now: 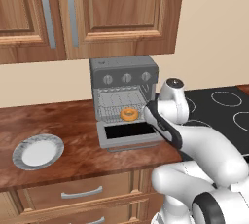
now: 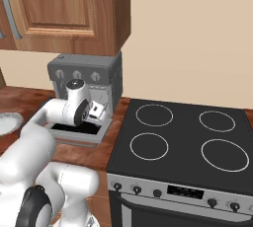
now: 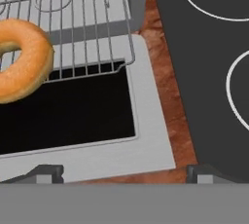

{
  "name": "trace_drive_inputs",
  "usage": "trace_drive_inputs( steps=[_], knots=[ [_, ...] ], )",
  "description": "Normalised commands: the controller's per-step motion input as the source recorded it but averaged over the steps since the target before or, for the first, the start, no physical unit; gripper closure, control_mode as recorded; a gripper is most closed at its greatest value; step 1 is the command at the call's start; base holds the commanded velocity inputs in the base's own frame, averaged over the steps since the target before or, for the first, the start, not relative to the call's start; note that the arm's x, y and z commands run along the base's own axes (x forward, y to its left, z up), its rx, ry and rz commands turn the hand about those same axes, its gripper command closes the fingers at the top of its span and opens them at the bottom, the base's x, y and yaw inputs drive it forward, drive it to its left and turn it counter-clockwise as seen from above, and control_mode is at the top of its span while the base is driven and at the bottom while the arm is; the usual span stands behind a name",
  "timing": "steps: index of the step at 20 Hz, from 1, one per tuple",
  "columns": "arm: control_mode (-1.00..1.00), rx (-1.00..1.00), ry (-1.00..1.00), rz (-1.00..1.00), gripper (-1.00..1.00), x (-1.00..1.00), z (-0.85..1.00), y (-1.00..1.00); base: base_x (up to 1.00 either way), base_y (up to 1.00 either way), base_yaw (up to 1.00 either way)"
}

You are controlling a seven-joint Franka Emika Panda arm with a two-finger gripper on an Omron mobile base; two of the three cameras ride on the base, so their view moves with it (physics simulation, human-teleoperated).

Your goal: Pick up the bagel from the plate, place it on the toaster oven rack, close the door, and set the timer.

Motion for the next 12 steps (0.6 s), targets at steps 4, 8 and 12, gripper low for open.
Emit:
trace_drive_inputs(
  steps=[4, 8, 12],
  knots=[
    [-1.00, 0.00, 0.00, 0.00, -1.00, 0.00, -0.38, -0.18, 0.00, 0.00, 0.00],
    [-1.00, 0.00, 0.00, 0.00, -1.00, 0.10, -0.26, -0.05, 0.00, 0.00, 0.00],
    [-1.00, 0.00, 0.00, 0.00, -1.00, 0.26, -0.13, 0.00, 0.00, 0.00, 0.00]
  ],
)
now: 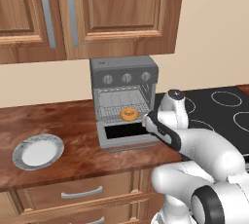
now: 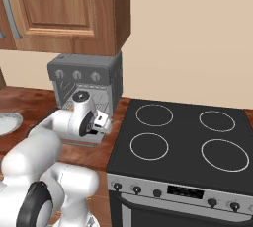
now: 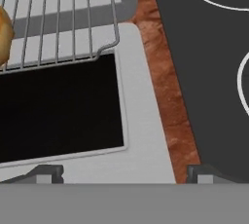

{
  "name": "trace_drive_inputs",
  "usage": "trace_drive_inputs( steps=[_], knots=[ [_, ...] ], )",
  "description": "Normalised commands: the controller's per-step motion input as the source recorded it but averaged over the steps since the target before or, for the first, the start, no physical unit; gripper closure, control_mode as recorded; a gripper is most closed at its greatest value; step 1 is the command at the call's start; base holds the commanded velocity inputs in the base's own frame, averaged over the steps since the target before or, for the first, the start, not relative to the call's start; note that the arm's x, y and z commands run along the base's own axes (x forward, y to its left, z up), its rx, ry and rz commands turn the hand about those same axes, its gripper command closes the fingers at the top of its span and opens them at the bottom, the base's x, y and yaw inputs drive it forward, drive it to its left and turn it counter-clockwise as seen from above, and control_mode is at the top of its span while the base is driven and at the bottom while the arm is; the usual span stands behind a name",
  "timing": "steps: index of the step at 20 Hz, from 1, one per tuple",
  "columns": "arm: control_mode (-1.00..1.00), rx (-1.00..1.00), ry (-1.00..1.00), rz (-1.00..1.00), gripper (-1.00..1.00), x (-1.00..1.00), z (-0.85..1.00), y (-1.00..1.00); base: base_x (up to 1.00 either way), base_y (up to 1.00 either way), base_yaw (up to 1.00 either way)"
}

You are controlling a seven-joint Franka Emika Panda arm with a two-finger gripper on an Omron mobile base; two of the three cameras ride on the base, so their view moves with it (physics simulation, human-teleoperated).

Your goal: Pick up the bagel from the plate, place it on the toaster oven rack, close the door, and set the timer.

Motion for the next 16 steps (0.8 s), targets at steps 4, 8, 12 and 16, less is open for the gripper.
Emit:
trace_drive_inputs(
  steps=[4, 8, 12, 16],
  knots=[
    [-1.00, 0.00, 0.00, 0.00, -1.00, 0.38, -0.11, 0.00, 0.00, 0.00, 0.00],
    [-1.00, 0.00, 0.00, 0.00, -1.00, 0.41, -0.10, 0.00, 0.00, 0.00, 0.00],
    [-1.00, 0.00, 0.00, 0.00, -1.00, 0.41, -0.08, 0.00, 0.00, 0.00, 0.00],
    [-1.00, 0.00, 0.00, 0.00, -1.00, 0.34, -0.03, 0.00, 0.00, 0.00, 0.00]
  ],
)
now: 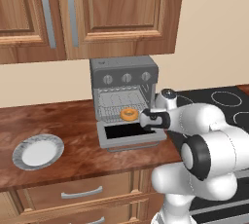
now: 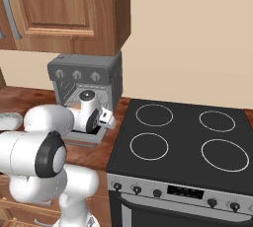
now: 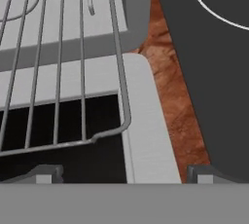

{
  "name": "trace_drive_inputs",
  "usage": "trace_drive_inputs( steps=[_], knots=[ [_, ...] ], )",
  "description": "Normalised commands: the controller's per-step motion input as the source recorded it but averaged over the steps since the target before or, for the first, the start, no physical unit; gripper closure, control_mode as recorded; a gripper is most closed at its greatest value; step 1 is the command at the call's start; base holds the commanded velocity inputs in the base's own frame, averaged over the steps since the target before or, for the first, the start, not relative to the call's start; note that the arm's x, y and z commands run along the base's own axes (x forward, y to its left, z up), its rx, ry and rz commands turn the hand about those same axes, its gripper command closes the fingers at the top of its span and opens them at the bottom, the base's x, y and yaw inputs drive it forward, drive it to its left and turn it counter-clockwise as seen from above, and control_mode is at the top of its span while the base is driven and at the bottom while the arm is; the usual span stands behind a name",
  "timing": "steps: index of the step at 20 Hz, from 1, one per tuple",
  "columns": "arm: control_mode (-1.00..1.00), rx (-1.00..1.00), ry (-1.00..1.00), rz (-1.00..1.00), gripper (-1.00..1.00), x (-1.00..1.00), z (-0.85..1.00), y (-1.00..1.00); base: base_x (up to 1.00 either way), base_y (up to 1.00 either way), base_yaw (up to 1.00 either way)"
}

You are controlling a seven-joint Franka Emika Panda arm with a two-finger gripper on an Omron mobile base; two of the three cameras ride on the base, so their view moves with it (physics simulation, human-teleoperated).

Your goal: Pick up the bagel from the plate, place it on the toaster oven rack, close the door, and set the timer.

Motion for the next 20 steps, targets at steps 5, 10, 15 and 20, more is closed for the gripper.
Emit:
trace_drive_inputs(
  steps=[5, 10, 15, 20],
  knots=[
    [-1.00, 0.00, 0.00, 0.00, -1.00, 0.26, 0.00, 0.00, 0.00, 0.00, 0.00],
    [-1.00, 0.00, 0.00, 0.00, -1.00, 0.28, 0.00, 0.00, 0.00, 0.00, 0.00],
    [-1.00, 0.00, 0.00, 0.00, -1.00, 0.34, 0.00, 0.00, 0.00, 0.00, 0.00],
    [-1.00, 0.00, 0.00, -0.01, -1.00, 0.50, 0.00, 0.00, 0.00, 0.00, 0.00]
  ],
)
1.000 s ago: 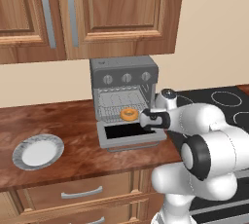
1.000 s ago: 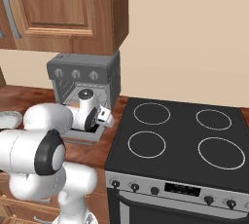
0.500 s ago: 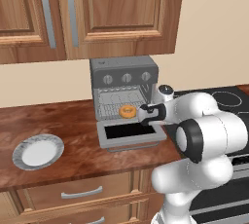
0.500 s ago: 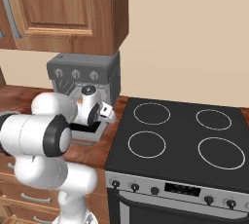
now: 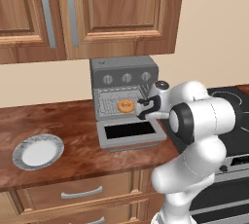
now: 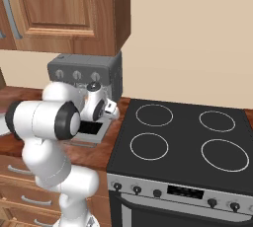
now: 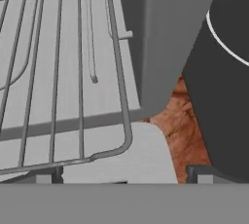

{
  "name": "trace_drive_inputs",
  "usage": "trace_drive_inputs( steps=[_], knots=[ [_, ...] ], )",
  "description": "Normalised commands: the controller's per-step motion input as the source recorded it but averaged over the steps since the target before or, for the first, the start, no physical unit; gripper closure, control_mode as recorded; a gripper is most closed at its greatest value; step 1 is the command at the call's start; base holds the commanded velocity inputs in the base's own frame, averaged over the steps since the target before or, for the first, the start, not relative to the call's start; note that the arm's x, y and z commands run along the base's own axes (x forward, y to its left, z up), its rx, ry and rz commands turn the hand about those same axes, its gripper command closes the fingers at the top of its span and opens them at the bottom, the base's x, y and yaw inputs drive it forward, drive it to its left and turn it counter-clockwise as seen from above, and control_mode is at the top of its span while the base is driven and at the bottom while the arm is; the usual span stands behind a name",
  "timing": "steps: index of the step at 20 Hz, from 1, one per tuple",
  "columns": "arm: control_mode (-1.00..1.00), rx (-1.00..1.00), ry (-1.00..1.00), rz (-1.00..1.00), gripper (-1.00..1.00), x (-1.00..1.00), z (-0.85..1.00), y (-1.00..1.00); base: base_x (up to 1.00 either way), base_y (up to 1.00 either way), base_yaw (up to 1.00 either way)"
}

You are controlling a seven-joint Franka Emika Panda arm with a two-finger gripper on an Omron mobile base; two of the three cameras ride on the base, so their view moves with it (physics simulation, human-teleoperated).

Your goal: Pick up the bagel from the plate, place it on the toaster oven rack, close the door, and set the timer.

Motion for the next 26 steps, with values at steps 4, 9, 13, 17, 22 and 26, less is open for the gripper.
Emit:
trace_drive_inputs(
  steps=[4, 9, 13, 17, 22, 26],
  knots=[
    [-1.00, 0.00, 0.00, -0.01, -1.00, 0.54, 0.00, 0.00, 0.00, 0.00, 0.00],
    [-1.00, 0.00, 0.00, -0.01, -1.00, 0.10, 0.04, 0.00, 0.00, 0.00, 0.00],
    [-1.00, 0.00, -0.04, 0.00, -1.00, -0.90, 0.51, -0.05, 0.00, 0.00, 0.00],
    [-1.00, 0.00, 0.00, 0.00, -1.00, -0.98, 0.78, -0.06, 0.00, 0.00, 0.00],
    [-1.00, 0.00, 0.03, 0.00, -1.00, -0.64, 0.97, 0.03, 0.00, 0.00, 0.00],
    [-1.00, -0.01, 0.19, 0.09, -1.00, -0.31, 0.71, 0.53, 0.00, 0.00, 0.00]
  ],
)
